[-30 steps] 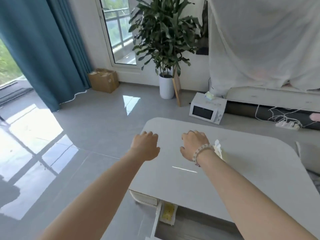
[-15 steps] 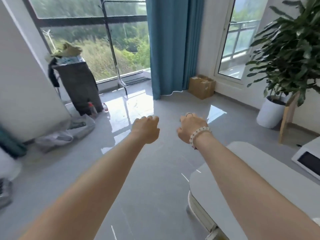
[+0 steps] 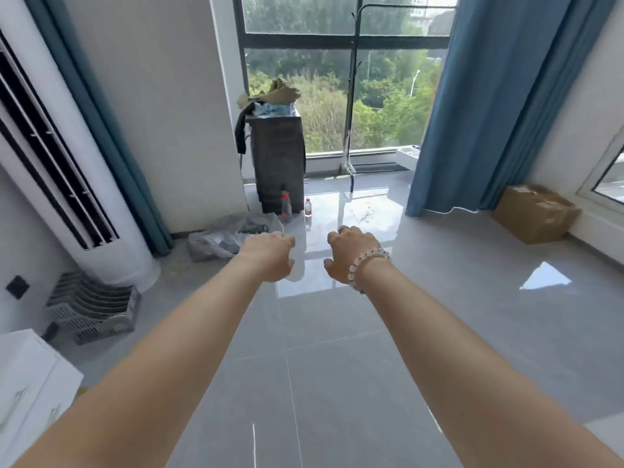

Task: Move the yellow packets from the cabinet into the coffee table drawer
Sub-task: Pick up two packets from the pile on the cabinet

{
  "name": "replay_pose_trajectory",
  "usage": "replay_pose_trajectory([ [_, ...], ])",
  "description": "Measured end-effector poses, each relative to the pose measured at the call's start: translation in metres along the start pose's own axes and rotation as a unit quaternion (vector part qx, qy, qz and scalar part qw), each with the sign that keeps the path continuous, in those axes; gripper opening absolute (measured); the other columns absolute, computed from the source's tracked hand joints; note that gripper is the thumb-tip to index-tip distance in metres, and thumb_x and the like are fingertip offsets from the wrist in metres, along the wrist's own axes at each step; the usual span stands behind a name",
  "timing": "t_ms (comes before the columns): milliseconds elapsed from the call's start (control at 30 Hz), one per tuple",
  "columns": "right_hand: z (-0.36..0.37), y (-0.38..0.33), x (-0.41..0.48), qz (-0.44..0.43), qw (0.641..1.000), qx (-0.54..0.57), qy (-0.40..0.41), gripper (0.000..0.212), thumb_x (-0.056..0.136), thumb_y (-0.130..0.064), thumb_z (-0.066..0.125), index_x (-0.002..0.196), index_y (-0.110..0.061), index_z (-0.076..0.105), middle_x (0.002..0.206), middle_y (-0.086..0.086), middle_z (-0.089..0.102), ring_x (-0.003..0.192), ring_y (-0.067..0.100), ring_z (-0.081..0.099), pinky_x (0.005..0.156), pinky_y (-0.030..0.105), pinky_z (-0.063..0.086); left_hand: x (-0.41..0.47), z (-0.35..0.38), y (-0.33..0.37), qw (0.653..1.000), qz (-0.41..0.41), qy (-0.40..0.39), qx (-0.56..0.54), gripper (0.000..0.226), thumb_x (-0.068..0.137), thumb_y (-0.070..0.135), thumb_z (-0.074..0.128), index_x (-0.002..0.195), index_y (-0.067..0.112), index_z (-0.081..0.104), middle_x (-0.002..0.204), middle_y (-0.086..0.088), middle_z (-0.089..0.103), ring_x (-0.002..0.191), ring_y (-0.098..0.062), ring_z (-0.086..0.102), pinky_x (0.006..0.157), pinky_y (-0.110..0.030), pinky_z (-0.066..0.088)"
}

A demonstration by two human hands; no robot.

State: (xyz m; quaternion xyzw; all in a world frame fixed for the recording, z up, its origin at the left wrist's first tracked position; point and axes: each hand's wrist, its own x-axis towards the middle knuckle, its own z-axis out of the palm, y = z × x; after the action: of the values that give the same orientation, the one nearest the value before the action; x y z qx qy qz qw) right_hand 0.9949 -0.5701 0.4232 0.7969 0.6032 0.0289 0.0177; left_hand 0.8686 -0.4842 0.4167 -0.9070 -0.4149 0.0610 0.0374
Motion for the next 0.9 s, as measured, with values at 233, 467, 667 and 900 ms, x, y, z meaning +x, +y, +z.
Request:
replay_pose_trajectory([
  [233,0.009,-0.078,0.12,-0.09,0.996,0.011,-0.007,0.037,0.095,-0.025,0.045,0.129,-0.012,0.048,0.129,0.008,0.05,0.124,0.023,0.045,0.093,0.034,0.041,0.056,0.019,-0.114,0.993,-0.116,0.001,-0.022,0.04,0.096,0.034,0.042,0.131,0.015,0.041,0.132,-0.009,0.049,0.122,-0.029,0.046,0.095,-0.037,0.037],
  [467,0.014,-0.156,0.207,-0.203,0.979,0.003,-0.024,0.036,0.094,-0.024,0.046,0.128,-0.011,0.048,0.129,0.009,0.05,0.123,0.025,0.044,0.092,0.034,0.04,0.067,0.05,-0.213,0.973,-0.225,-0.044,-0.025,0.041,0.099,0.036,0.039,0.131,0.012,0.038,0.129,-0.011,0.049,0.119,-0.03,0.047,0.086,-0.037,0.039],
  [667,0.014,-0.246,0.287,-0.325,0.945,-0.006,-0.035,0.035,0.093,-0.023,0.047,0.125,-0.008,0.049,0.129,0.01,0.048,0.124,0.026,0.042,0.093,0.036,0.038,0.074,0.066,-0.301,0.946,-0.318,-0.039,-0.042,0.033,0.097,0.03,0.041,0.123,0.01,0.043,0.123,-0.011,0.053,0.112,-0.031,0.052,0.077,-0.036,0.04],
  [900,0.004,-0.357,0.378,-0.43,0.902,-0.003,-0.039,0.036,0.092,-0.022,0.049,0.126,-0.012,0.05,0.127,0.008,0.049,0.12,0.026,0.046,0.086,0.033,0.04,0.076,0.062,-0.397,0.902,-0.426,-0.015,-0.073,0.036,0.096,0.029,0.043,0.126,0.009,0.044,0.126,-0.012,0.052,0.114,-0.031,0.05,0.085,-0.037,0.042],
])
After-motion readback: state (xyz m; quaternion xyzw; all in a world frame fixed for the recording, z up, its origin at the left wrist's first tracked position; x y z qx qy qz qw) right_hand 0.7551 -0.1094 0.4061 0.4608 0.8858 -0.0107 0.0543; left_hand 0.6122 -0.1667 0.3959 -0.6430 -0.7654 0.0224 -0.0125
